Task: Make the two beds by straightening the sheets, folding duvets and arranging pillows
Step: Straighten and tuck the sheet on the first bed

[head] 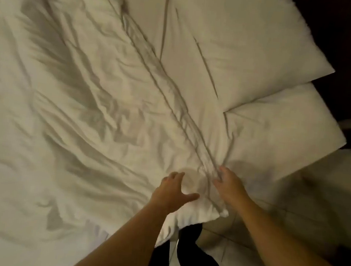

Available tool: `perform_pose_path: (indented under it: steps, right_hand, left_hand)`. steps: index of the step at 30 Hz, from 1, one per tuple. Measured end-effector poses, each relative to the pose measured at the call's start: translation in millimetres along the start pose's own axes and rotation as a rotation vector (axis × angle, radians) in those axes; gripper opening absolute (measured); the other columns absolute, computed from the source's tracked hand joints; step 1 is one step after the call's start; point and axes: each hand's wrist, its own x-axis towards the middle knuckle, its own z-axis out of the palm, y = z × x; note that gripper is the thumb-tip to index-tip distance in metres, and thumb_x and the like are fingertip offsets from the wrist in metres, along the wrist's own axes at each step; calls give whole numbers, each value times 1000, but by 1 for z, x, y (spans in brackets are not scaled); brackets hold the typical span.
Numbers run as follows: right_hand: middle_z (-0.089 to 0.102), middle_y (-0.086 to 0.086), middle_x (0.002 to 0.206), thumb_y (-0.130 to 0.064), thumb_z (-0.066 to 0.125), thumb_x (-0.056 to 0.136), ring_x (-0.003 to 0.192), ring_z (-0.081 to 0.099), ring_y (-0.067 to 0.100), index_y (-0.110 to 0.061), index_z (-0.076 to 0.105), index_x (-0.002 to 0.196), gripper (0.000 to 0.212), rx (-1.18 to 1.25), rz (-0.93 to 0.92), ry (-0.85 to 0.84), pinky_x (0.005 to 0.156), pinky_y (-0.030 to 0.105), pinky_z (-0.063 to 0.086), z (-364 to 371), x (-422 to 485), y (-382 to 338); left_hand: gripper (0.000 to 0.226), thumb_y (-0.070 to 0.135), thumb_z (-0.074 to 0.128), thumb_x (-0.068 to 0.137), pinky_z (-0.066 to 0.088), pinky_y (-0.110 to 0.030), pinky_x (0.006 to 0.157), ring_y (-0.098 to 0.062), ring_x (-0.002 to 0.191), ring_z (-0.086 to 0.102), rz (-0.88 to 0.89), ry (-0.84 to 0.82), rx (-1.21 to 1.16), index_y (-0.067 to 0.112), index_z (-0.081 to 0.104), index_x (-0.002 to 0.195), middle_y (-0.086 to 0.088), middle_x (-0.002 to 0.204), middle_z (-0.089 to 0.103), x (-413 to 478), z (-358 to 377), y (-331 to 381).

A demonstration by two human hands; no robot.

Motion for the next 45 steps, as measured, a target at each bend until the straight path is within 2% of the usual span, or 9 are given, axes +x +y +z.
perform_pose_path:
  steps: [3, 7, 10, 18, 22, 24, 33, 41, 45]
  right_hand:
    - [61, 10, 130, -27, 62, 96, 116, 58, 29, -13, 49, 142, 49, 38, 43, 17, 86, 30, 42, 13, 10, 8]
    - [67, 2, 93, -25, 64, 94, 88, 62, 24, -13, 63, 115, 24, 10, 60, 35, 63, 27, 39, 30, 16, 19]
    - [54, -4, 67, -25, 66, 94, 70, 55, 22, -14, 60, 86, 15, -46, 48, 38, 50, 26, 32, 32, 17, 22]
    - [71, 5, 102, -29, 64, 94, 91, 67, 26, -15, 67, 112, 23, -8, -88, 67, 79, 38, 55, -2, -19, -12]
    - [72, 10, 113, -23, 64, 94, 102, 67, 28, -10, 67, 119, 28, -42, -182, 124, 87, 37, 54, -31, -49, -51]
    - [69, 12, 122, -25, 63, 95, 111, 64, 30, -10, 65, 126, 34, -83, -206, 144, 93, 39, 52, -43, -65, -69]
    - [61, 20, 134, -15, 56, 100, 123, 56, 38, -4, 57, 137, 38, -264, -336, 240, 105, 41, 44, -41, -135, -147]
    - [68, 28, 99, 1, 54, 95, 91, 64, 42, 6, 64, 111, 20, -431, -342, 331, 74, 38, 49, 15, -159, -176]
    - [66, 22, 113, -7, 52, 96, 99, 63, 41, -5, 61, 126, 31, -517, -280, 359, 78, 39, 52, 48, -156, -173]
  left_hand:
    - [104, 72, 74, 73, 43, -45, 112, -27, 142, 37, 0, -84, 57, 23, 35, 156, 3, 157, 36, 3, 31, -1]
    - [30, 30, 62, 91, 53, -36, 91, -28, 116, 59, 71, 98, 129, 25, 69, 120, -1, 120, 66, 15, 56, -15]
    - [8, 14, 52, 93, 50, -37, 74, -34, 91, 65, 0, 162, -49, 18, 58, 88, -10, 92, 70, 17, 50, -20]
    - [7, 8, 50, 95, 40, -29, 54, -20, 69, 55, -118, 551, -446, 7, 52, 88, -3, 78, 62, -47, -45, -39]
    - [8, 4, 49, 96, 39, -18, 56, -12, 71, 55, -136, 757, -533, 8, 56, 94, 2, 82, 61, -119, -96, -64]
    - [8, 7, 49, 95, 41, -24, 61, -10, 75, 56, -168, 847, -558, 10, 56, 93, 4, 84, 61, -157, -113, -85]
    - [11, 7, 49, 92, 40, -40, 66, -36, 77, 54, -436, 1114, -673, 9, 48, 82, -10, 78, 58, -301, -148, -219]
    - [9, 6, 57, 84, 52, -50, 74, -40, 84, 61, -565, 1086, -672, 15, 55, 84, -11, 82, 64, -369, -143, -353]
    - [17, 16, 57, 70, 58, -53, 76, -41, 84, 65, -549, 938, -699, 15, 59, 87, -12, 83, 67, -360, -122, -386]
